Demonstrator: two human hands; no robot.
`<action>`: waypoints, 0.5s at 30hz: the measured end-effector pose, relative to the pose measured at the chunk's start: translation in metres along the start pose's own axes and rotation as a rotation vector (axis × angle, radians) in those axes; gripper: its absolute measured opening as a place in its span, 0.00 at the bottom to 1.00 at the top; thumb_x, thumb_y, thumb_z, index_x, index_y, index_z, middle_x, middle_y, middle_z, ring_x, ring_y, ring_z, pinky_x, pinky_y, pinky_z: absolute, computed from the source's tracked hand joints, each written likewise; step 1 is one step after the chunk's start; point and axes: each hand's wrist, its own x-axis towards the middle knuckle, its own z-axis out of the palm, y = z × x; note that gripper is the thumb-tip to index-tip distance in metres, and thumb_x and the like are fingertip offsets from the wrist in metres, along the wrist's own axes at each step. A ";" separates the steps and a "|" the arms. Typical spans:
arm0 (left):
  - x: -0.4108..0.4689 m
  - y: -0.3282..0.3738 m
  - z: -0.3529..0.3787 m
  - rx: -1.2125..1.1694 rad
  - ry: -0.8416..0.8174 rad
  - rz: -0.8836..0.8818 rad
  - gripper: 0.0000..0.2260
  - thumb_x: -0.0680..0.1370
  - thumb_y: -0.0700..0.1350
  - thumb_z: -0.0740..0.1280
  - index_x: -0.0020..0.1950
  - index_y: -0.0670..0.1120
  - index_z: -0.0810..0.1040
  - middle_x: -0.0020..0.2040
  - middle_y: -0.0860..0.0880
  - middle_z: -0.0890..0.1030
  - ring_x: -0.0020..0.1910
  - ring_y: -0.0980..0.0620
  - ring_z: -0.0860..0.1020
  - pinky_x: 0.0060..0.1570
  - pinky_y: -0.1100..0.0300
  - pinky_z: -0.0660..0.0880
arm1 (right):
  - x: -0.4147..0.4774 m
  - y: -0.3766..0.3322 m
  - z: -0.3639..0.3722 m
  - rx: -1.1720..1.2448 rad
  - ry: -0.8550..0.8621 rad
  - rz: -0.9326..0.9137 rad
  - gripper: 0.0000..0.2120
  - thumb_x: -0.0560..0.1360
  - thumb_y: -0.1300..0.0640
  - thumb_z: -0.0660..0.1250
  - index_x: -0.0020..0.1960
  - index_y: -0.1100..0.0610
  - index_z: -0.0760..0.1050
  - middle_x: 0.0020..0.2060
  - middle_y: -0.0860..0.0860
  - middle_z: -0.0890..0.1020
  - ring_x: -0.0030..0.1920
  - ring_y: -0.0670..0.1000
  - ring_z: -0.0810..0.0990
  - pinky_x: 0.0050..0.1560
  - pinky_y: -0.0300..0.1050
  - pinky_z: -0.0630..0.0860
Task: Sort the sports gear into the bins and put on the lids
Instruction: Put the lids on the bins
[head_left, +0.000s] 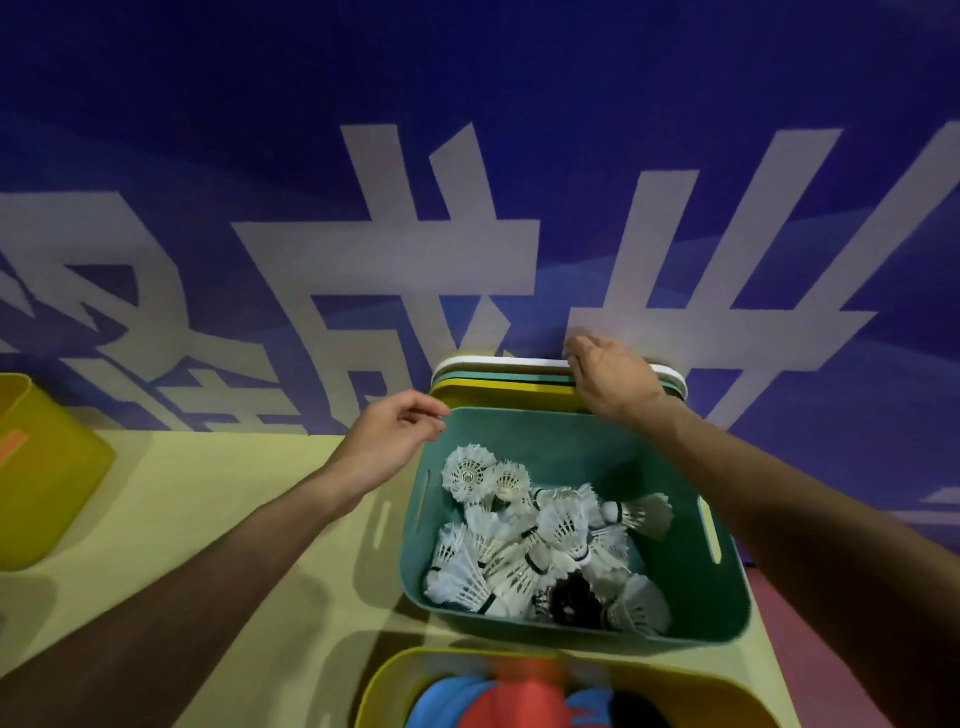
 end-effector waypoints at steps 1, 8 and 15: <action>0.003 0.003 0.003 -0.001 0.005 0.005 0.08 0.78 0.40 0.66 0.48 0.52 0.80 0.49 0.48 0.83 0.51 0.53 0.81 0.57 0.59 0.75 | 0.002 0.001 0.003 -0.013 -0.007 0.003 0.14 0.82 0.55 0.53 0.61 0.58 0.72 0.57 0.57 0.78 0.55 0.58 0.77 0.57 0.52 0.74; 0.010 0.015 0.026 0.033 0.000 0.011 0.08 0.78 0.39 0.66 0.47 0.51 0.81 0.49 0.48 0.82 0.51 0.52 0.80 0.57 0.60 0.74 | 0.010 0.006 0.016 -0.042 0.058 -0.034 0.19 0.82 0.50 0.52 0.58 0.58 0.78 0.56 0.54 0.77 0.57 0.54 0.74 0.61 0.51 0.72; 0.012 0.021 0.045 0.003 -0.007 -0.019 0.08 0.78 0.37 0.64 0.47 0.49 0.80 0.48 0.48 0.82 0.49 0.53 0.81 0.48 0.68 0.73 | 0.003 0.007 0.019 0.010 -0.124 0.005 0.17 0.83 0.50 0.45 0.57 0.58 0.69 0.53 0.58 0.82 0.53 0.58 0.79 0.60 0.53 0.67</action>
